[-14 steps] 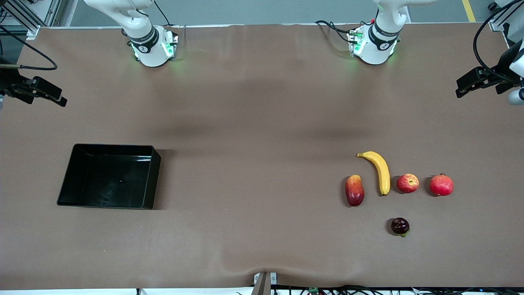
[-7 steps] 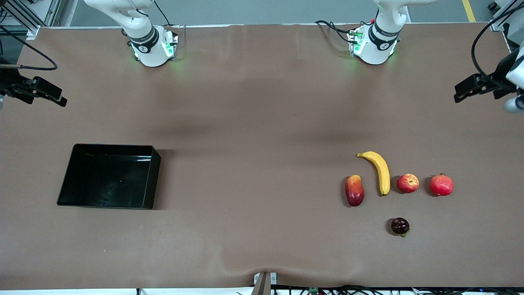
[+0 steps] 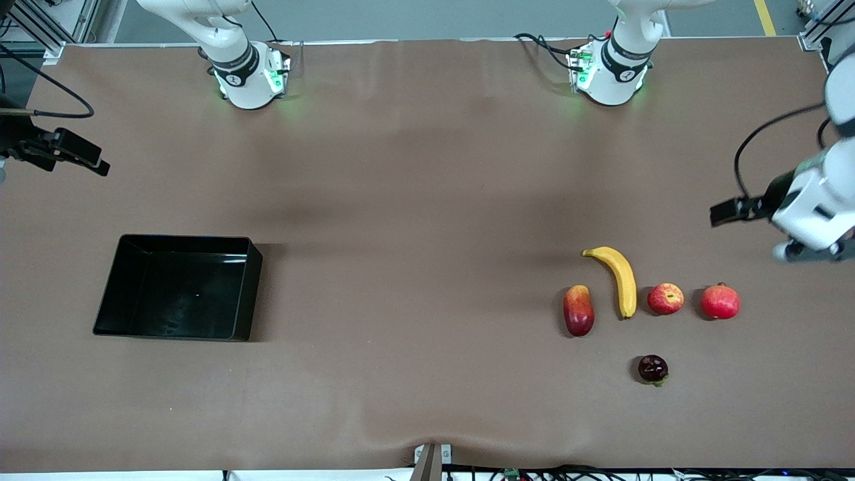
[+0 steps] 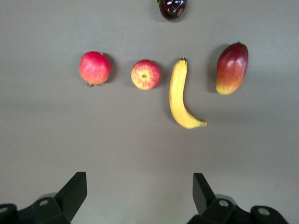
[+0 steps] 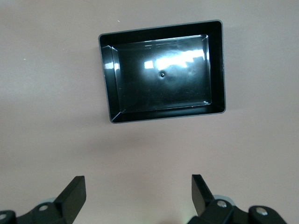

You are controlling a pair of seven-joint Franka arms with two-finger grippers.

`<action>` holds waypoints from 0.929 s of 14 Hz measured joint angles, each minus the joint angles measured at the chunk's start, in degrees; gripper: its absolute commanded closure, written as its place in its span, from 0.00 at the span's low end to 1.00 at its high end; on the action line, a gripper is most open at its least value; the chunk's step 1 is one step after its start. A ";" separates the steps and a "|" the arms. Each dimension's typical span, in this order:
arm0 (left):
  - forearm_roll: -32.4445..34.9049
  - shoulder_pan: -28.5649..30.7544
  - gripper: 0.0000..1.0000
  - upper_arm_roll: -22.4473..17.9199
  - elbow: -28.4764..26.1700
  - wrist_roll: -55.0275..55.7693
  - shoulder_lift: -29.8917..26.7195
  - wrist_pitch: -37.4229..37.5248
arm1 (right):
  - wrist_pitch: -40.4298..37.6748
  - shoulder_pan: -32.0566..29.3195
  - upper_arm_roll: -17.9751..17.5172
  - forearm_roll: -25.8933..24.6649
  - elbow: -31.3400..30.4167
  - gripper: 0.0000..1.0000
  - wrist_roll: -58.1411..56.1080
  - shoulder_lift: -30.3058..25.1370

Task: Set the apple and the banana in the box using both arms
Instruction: 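Reach the left gripper to the red apple while the right gripper reaches the box, then grasp the red apple with the left gripper while the right gripper grips the box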

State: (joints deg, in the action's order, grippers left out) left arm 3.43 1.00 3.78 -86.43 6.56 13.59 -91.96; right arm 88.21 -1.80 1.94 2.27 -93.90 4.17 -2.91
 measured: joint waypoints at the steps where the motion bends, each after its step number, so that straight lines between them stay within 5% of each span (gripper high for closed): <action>1: 0.00 0.01 0.00 -0.02 -0.02 1.01 1.84 -1.72 | 1.05 -0.52 0.04 -0.47 -0.01 0.00 0.00 0.91; 13: 0.00 1.66 0.00 -0.17 -6.05 3.47 13.19 -23.03 | 8.41 -3.35 -0.03 -3.68 0.23 0.00 -3.71 14.45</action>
State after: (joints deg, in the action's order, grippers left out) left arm 3.43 2.67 3.61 -92.48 10.03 26.78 -114.99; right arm 96.61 -5.15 1.91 -1.42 -93.66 0.46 11.54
